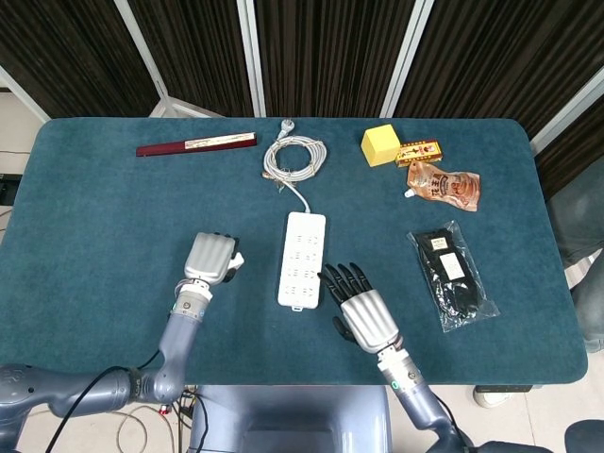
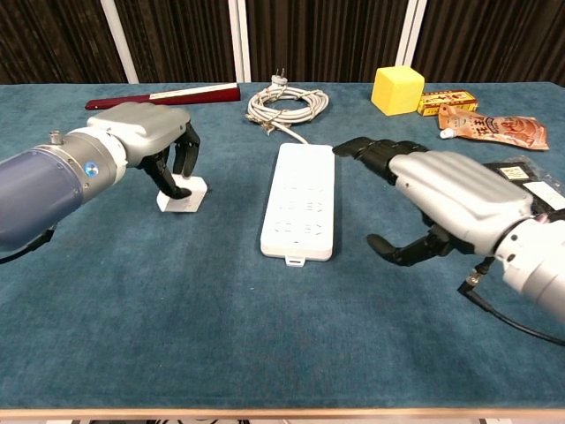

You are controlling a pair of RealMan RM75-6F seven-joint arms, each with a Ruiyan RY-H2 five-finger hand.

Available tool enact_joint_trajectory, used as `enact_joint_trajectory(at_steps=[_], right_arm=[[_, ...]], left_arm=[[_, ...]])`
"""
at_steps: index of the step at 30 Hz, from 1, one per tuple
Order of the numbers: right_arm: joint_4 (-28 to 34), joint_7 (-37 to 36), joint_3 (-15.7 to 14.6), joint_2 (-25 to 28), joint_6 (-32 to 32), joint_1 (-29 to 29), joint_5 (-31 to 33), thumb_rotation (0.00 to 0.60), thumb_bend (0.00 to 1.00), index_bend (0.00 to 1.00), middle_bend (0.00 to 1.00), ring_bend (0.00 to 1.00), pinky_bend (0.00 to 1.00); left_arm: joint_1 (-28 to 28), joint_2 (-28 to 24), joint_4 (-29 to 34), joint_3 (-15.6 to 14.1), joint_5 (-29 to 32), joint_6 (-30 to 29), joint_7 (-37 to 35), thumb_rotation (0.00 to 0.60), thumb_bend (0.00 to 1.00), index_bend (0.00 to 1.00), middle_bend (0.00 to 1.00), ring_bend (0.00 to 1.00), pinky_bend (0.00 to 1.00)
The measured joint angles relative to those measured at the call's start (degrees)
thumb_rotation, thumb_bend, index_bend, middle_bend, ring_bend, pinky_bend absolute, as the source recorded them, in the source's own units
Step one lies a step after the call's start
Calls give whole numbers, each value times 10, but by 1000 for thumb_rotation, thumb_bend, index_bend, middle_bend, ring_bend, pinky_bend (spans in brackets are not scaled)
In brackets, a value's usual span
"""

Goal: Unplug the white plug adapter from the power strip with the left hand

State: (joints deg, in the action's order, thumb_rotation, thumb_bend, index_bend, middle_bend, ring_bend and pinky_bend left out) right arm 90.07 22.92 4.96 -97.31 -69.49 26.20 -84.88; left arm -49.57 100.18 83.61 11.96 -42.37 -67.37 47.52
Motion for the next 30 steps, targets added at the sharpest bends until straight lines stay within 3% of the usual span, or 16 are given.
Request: enact_joint_trajectory(at_steps=[5,17,23,30], right_arm=[[13,0,2,20,-9,-5,1,600,479,0,0,0,49],[20,-28,1,107,-43,-35,5,600,479,0,0,0,42],[7,-78,-7,160,-72,-66,8,600,479,0,0,0,35],[-17,-148,-28,199,-128,-120,-1,600,478,0,0,0,3]], left_arm=[[7,-7,24,3,7,-17,5,600,47,168,202,209,308],[58,-66,108,-1,-44,-60,-63,600,45,151,157,153,251],[116,-115,159,-44,-121,-101,-126,600,45,128,130,123,204],[204,-169,189,-131,-256,-177,-205,600,35,84,74,61,127]])
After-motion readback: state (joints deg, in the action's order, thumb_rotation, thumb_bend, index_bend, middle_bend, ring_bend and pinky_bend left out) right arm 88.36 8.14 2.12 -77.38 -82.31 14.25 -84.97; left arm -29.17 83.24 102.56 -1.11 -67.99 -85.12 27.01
